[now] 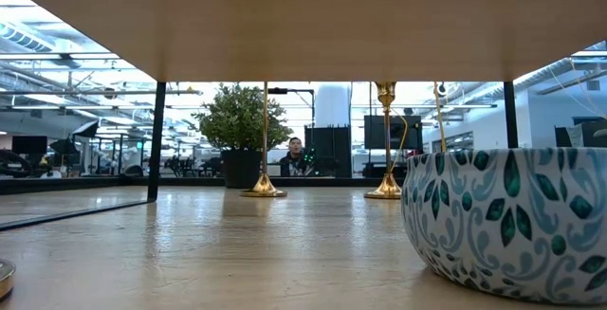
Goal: Pick & Place candle stick holders
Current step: Put the orange scented candle on the shelf
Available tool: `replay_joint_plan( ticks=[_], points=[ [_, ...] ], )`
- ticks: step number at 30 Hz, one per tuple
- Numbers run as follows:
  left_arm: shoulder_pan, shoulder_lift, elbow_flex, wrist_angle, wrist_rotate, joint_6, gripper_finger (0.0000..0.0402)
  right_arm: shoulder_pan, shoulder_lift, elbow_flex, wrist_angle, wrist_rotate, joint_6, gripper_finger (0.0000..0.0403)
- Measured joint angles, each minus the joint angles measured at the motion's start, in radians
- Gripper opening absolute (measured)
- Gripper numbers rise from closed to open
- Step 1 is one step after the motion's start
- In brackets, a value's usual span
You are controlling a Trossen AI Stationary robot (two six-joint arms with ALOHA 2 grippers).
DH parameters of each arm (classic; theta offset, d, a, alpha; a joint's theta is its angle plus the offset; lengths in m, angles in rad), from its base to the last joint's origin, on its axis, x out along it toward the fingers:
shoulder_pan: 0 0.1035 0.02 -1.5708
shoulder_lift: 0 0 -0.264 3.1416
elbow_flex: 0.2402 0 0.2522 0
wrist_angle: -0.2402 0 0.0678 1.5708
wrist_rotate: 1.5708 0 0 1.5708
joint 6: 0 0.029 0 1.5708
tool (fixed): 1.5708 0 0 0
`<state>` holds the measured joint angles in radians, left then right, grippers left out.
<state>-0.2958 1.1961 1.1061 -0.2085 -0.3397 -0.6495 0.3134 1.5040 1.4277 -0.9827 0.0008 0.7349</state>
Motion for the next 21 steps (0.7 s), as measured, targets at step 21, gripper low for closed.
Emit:
replay_joint_plan(
  ticks=[21],
  points=[
    [0.004, 0.000, 0.000, -0.006, -0.002, -0.007, 0.0230, -0.013, 0.014, 0.000, -0.080, 0.014, 0.132, 0.0295]
  ],
)
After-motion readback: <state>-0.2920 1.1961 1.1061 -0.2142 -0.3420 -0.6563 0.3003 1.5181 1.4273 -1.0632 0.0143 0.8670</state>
